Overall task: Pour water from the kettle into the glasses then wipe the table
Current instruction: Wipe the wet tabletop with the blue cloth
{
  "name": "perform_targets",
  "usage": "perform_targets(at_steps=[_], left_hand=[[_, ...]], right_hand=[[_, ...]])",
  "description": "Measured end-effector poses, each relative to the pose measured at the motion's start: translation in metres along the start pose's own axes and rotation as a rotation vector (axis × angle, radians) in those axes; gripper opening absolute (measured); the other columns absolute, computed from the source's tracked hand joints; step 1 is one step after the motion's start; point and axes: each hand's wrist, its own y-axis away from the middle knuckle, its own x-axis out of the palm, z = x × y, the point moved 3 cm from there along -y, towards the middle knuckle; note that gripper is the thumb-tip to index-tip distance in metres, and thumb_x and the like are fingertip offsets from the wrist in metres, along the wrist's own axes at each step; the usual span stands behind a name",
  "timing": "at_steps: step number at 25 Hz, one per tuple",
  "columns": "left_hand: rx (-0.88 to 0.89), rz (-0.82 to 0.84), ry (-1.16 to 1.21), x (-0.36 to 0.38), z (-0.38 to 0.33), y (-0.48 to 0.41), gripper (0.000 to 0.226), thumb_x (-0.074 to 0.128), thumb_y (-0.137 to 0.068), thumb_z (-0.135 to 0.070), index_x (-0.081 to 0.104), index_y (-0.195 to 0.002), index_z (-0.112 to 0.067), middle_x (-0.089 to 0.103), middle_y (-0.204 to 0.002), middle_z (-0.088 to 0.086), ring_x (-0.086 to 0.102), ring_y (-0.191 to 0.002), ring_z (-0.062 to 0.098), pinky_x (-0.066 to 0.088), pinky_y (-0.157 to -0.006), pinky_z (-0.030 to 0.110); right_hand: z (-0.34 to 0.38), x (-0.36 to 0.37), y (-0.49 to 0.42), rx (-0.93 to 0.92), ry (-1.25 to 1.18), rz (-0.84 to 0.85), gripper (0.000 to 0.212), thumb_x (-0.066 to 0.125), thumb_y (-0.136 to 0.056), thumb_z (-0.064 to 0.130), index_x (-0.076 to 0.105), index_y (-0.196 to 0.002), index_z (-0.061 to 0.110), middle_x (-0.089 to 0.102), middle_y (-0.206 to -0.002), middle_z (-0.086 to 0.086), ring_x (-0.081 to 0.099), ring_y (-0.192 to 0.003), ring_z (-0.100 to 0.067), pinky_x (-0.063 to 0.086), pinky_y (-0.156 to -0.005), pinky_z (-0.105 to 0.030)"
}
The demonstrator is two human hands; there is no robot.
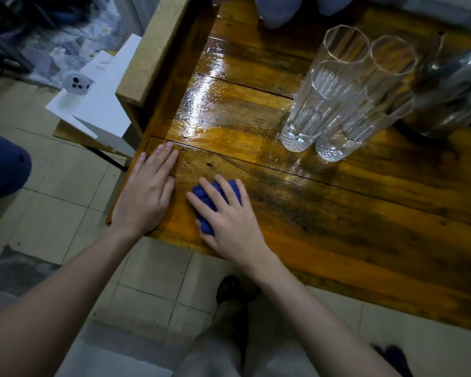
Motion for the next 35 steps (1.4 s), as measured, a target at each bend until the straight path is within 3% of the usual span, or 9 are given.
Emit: perform_targets(at_steps=[3, 7, 10, 12, 18, 22, 25, 30, 35], left_hand=[[-0.012, -0.005, 0.004, 0.000, 0.000, 0.000, 0.054, 0.027, -0.100, -0.030, 0.026, -0.152, -0.015, 0.022, -0.160, 0.001, 0.013, -0.149, 0.011, 0.009, -0.122, 0.039], [-0.011, -0.010, 0.000, -0.001, -0.001, 0.000, 0.053, 0.027, -0.100, -0.031, 0.026, -0.151, -0.015, 0.023, -0.160, 0.001, 0.015, -0.149, 0.013, 0.010, -0.122, 0.040], [-0.004, -0.013, -0.005, -0.002, -0.002, 0.001, 0.054, 0.027, -0.100, -0.030, 0.027, -0.151, -0.014, 0.023, -0.160, 0.002, 0.015, -0.148, 0.012, 0.010, -0.122, 0.040], [-0.006, -0.012, -0.012, -0.003, -0.002, 0.001, 0.054, 0.027, -0.100, -0.030, 0.027, -0.151, -0.013, 0.023, -0.160, 0.001, 0.014, -0.148, 0.012, 0.009, -0.122, 0.039], [-0.009, 0.002, -0.136, -0.002, -0.009, 0.003, 0.055, 0.023, -0.100, -0.030, 0.025, -0.151, -0.011, 0.022, -0.160, 0.007, 0.016, -0.149, 0.018, 0.010, -0.122, 0.043], [-0.021, -0.065, -0.123, -0.003, -0.032, -0.002, 0.053, 0.031, -0.098, -0.025, 0.030, -0.148, -0.007, 0.025, -0.158, 0.012, 0.021, -0.147, 0.025, 0.011, -0.121, 0.044], [-0.140, -0.094, -0.022, 0.009, -0.046, -0.002, 0.055, 0.028, -0.099, -0.031, 0.029, -0.149, -0.008, 0.024, -0.159, 0.009, 0.017, -0.148, 0.021, 0.008, -0.122, 0.042], [-0.148, -0.103, -0.032, 0.014, -0.044, 0.000, 0.054, 0.027, -0.100, -0.033, 0.030, -0.149, -0.010, 0.027, -0.158, 0.008, 0.020, -0.147, 0.020, 0.009, -0.122, 0.041], [-0.157, -0.109, -0.042, 0.015, -0.047, -0.001, 0.055, 0.027, -0.099, -0.032, 0.031, -0.149, -0.010, 0.026, -0.158, 0.007, 0.018, -0.148, 0.018, 0.007, -0.122, 0.040]], right_hand=[[-0.055, -0.010, 0.057, 0.124, 0.011, -0.048, 0.056, 0.048, -0.095, 0.043, 0.042, -0.149, 0.027, 0.039, -0.157, -0.010, 0.027, -0.147, -0.034, 0.021, -0.118, -0.059], [-0.146, -0.030, 0.124, 0.539, -0.036, -0.121, 0.053, 0.036, -0.101, 0.044, 0.042, -0.150, 0.025, 0.037, -0.158, -0.009, 0.025, -0.148, -0.032, 0.018, -0.119, -0.056], [-0.160, -0.031, 0.124, 0.739, -0.045, -0.193, 0.054, 0.032, -0.101, 0.043, 0.042, -0.150, 0.022, 0.036, -0.158, -0.010, 0.025, -0.147, -0.034, 0.018, -0.119, -0.057], [-0.139, -0.028, 0.097, 0.729, -0.035, -0.204, 0.055, 0.032, -0.102, 0.046, 0.039, -0.151, 0.023, 0.033, -0.160, -0.010, 0.024, -0.148, -0.035, 0.017, -0.119, -0.057], [-0.012, -0.002, 0.018, 0.286, -0.010, -0.062, 0.069, 0.029, -0.098, 0.059, 0.023, -0.157, 0.023, 0.018, -0.165, -0.011, 0.011, -0.152, -0.034, 0.011, -0.121, -0.058], [-0.023, 0.005, 0.047, 0.215, 0.011, -0.060, 0.060, 0.034, -0.100, 0.053, 0.032, -0.154, 0.026, 0.027, -0.163, -0.012, 0.019, -0.151, -0.035, 0.022, -0.118, -0.059], [-0.071, -0.004, 0.097, 0.323, 0.003, -0.063, 0.061, 0.024, -0.101, 0.057, 0.027, -0.155, 0.029, 0.022, -0.164, -0.009, 0.015, -0.152, -0.033, 0.015, -0.121, -0.055], [-0.190, -0.034, 0.181, 0.728, -0.041, -0.106, 0.064, 0.024, -0.099, 0.058, 0.024, -0.156, 0.029, 0.019, -0.165, -0.007, 0.010, -0.153, -0.030, 0.010, -0.122, -0.055], [-0.202, -0.039, 0.138, 0.886, -0.026, -0.177, 0.068, 0.020, -0.098, 0.059, 0.030, -0.155, 0.022, 0.027, -0.162, -0.013, 0.016, -0.150, -0.038, 0.013, -0.119, -0.062]])
